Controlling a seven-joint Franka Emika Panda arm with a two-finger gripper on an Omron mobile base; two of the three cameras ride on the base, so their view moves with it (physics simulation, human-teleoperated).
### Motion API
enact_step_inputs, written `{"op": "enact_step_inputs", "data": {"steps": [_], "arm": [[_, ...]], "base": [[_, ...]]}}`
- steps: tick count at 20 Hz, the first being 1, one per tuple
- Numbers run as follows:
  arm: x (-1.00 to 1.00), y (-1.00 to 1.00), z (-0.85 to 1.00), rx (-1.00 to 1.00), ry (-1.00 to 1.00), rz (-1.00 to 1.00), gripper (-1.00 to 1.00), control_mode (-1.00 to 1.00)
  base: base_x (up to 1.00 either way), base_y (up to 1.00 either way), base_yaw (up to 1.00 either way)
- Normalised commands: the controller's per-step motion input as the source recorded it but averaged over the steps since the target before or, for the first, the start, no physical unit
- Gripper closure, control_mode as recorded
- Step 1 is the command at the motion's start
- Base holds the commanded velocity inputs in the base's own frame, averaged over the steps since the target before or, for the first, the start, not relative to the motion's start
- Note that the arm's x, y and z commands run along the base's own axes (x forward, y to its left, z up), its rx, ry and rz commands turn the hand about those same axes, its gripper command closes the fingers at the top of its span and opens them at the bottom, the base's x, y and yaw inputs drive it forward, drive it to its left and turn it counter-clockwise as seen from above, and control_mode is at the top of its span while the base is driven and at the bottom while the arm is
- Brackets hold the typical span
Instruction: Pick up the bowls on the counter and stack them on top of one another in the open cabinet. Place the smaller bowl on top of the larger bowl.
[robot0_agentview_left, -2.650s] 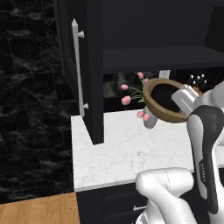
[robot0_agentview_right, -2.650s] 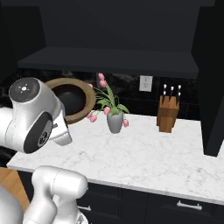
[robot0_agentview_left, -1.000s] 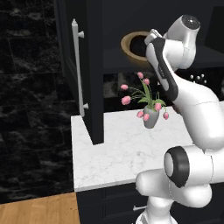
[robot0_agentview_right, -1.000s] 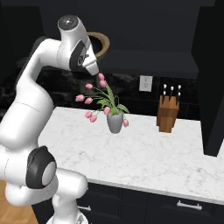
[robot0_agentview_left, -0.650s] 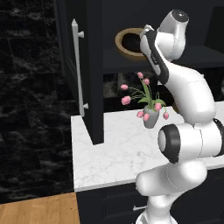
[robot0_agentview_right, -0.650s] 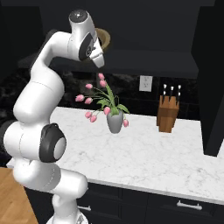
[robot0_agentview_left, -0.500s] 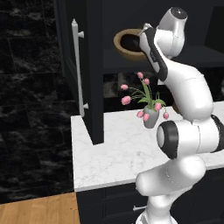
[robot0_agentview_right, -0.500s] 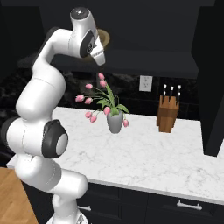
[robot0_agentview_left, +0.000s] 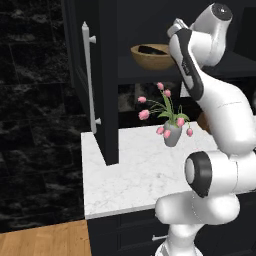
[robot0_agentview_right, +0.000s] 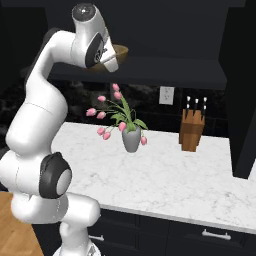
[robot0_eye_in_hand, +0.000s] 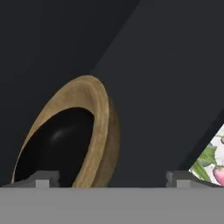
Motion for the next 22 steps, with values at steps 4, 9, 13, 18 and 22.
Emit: {"op": "enact_step_inputs", "data": {"steps": [4,9,13,18,22], "arm": [[-1.0,-0.39,-0.36,0.07,-0.46,-0.01,-1.0,-1.0],[-1.0,-0.47,-0.97,0.0,-0.22,0.0,-1.0,-1.0],[-1.0,-0.31,-1.0,-0.1,0.0,0.0,-1.0,-1.0],[-1.0,-0.4,-1.0,-0.12,-0.02,0.0,-1.0,-1.0],[-1.0,-0.41,-0.43,0.0,-0.48,-0.08,-1.0,-1.0]], "base": [[0.0,0.0,0.0],[0.0,0.0,0.0],[0.0,0.0,0.0],[0.0,0.0,0.0],[0.0,0.0,0.0]]}}
